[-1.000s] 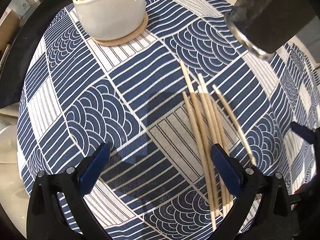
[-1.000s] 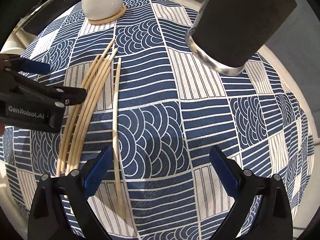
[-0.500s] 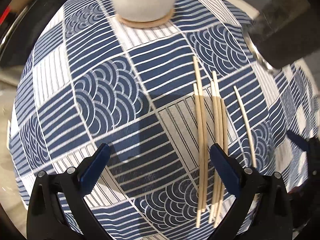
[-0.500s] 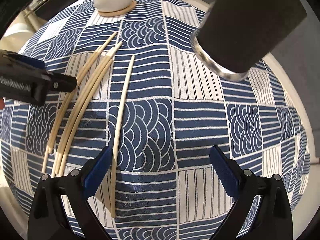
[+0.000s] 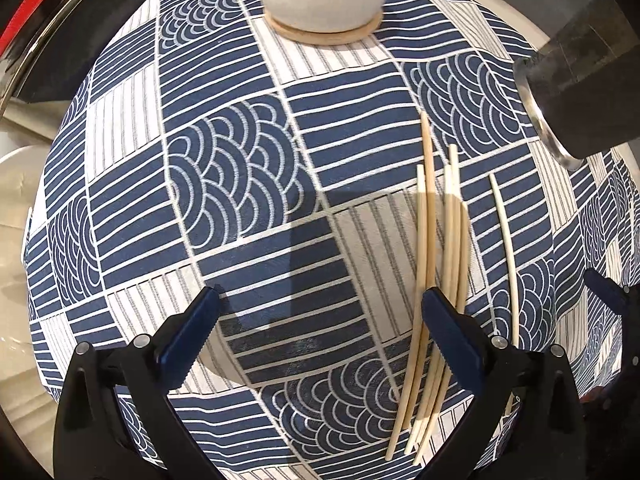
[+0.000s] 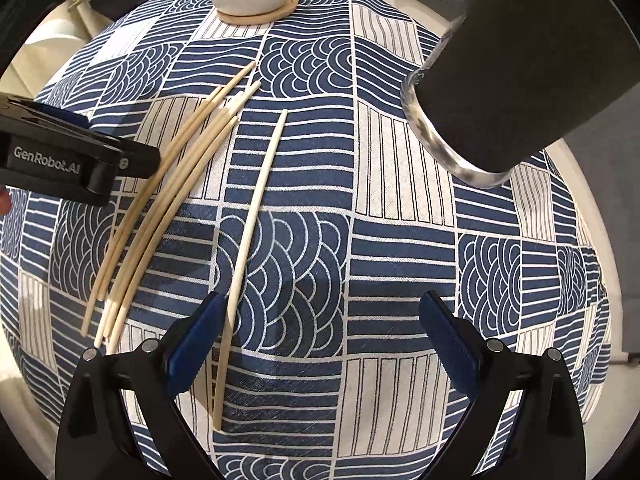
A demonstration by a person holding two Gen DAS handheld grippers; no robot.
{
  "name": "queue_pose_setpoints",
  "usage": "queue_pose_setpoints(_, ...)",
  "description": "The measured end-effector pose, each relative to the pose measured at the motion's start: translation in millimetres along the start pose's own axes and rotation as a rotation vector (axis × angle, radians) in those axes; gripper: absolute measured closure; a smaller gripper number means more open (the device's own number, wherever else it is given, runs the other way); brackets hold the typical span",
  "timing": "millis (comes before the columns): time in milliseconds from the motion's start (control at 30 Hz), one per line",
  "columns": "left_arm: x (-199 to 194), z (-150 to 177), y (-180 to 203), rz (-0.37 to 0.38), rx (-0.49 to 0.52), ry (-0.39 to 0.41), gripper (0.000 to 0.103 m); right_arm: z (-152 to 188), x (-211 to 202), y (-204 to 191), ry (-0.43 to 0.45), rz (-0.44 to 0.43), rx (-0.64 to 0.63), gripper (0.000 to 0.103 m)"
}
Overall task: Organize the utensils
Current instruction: 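Lower both open tools over the remaining chopsticks on the cloth, then close the right tool on a chopstick while the left tool grasps another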
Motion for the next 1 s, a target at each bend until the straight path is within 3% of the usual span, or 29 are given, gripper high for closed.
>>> queue_pose_setpoints(200,1,-11,14,-0.020,0.028,0.031,0.005,-2,2,5,-0.015,0.021,-0.015,0.010)
queue_pose_setpoints(333,-4,-3,11,-0.014,0.039,0.071,0.010,-7,6,13,-0.016,0.028,0.054,0.013)
queue_pose_setpoints(400,-11,1,7,-0.015,0.040,0.087,0.016,-7,5,17,-0.011,-0.001,0.088,0.029)
queue_pose_setpoints(433,-21,2,-2,-0.015,0.041,0.093,0.021,-7,4,14,-0.011,-0.055,0.109,0.048)
queue_pose_setpoints(467,-23,3,-4,-0.014,0.036,0.096,0.027,-6,2,13,-0.015,-0.110,0.141,0.060)
queue_pose_setpoints(500,-25,3,-8,-0.016,0.032,0.099,0.030,-6,1,18,-0.012,-0.094,0.153,0.065)
queue_pose_setpoints(567,-27,3,-19,-0.017,0.027,0.101,0.044,-4,-1,26,-0.010,-0.087,0.177,0.086)
queue_pose_setpoints(633,-32,5,-28,-0.014,0.026,0.105,0.055,-1,-1,34,-0.013,-0.086,0.199,0.095)
queue_pose_setpoints(767,-38,13,-44,-0.008,0.015,0.101,0.084,13,-4,52,-0.009,-0.067,0.228,0.097)
queue_pose_setpoints(833,-42,19,-56,-0.004,0.002,0.090,0.092,27,-10,63,-0.008,-0.071,0.275,0.097)
queue_pose_setpoints(1000,-50,36,-76,0.033,-0.033,0.068,0.098,58,-23,95,0.013,-0.083,0.405,0.098)
Point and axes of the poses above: each gripper's, at about its wrist camera, not at the fingertips, and x roughly the way its jaws point, y to its right, z to its underside, the point moved 9 cm from there along x, roughly the way its jaws point, and after that the axes turned 10 degrees about y, right-handed, at the moved point
